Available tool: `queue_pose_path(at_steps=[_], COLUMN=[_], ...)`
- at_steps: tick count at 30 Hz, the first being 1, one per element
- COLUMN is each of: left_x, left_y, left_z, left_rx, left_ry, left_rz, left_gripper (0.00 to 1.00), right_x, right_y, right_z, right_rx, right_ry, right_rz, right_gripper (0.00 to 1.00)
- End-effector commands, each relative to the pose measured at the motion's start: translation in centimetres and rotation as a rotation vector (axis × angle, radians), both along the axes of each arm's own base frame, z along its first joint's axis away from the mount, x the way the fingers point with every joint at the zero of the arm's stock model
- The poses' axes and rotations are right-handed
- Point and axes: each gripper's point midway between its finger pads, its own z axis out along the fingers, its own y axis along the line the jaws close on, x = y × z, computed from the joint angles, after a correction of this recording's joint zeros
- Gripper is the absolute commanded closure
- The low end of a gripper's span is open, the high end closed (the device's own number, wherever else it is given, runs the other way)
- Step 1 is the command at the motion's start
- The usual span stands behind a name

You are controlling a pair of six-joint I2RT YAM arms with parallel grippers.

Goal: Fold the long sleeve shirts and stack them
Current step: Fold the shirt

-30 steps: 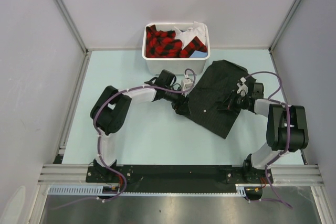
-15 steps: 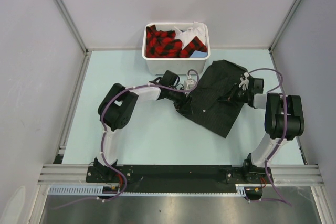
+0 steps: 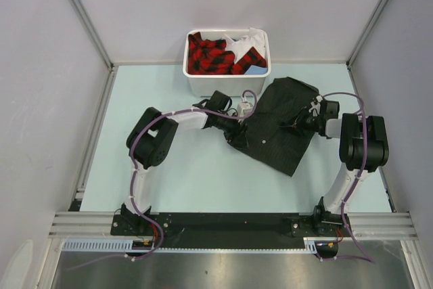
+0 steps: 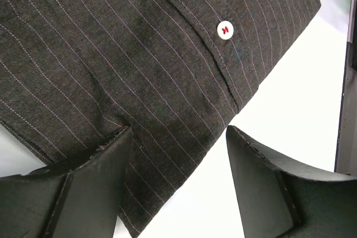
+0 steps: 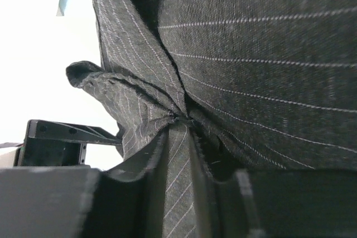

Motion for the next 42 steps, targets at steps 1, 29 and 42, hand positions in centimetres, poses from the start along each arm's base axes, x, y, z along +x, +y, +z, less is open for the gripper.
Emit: queue_pose_path(at_steps=[1, 29, 42], left_x=[-1.7, -4.6, 0.1], left_y=[1.2, -1.2, 4.4], left_z=[-2.4, 7.7, -0.4], left_rx=[0.085, -0.338, -0.167], left_ry=[0.048, 0.487, 0.689], left_rz=[-0.027, 0.113, 0.492], left_gripper=[0.26, 0.01, 0.00], right_x=[1.7, -13.6, -16.5], right_y=[-2.5, 10.5, 3.3], right_z=[1.5, 4.0, 1.4], right_rx=[-0.098, 0.269, 0.276], right_ry=[-0.076, 0.008, 0.306], right_rz=[0.005, 0.285, 0.063], right_gripper=[0.70, 0.00, 0.00])
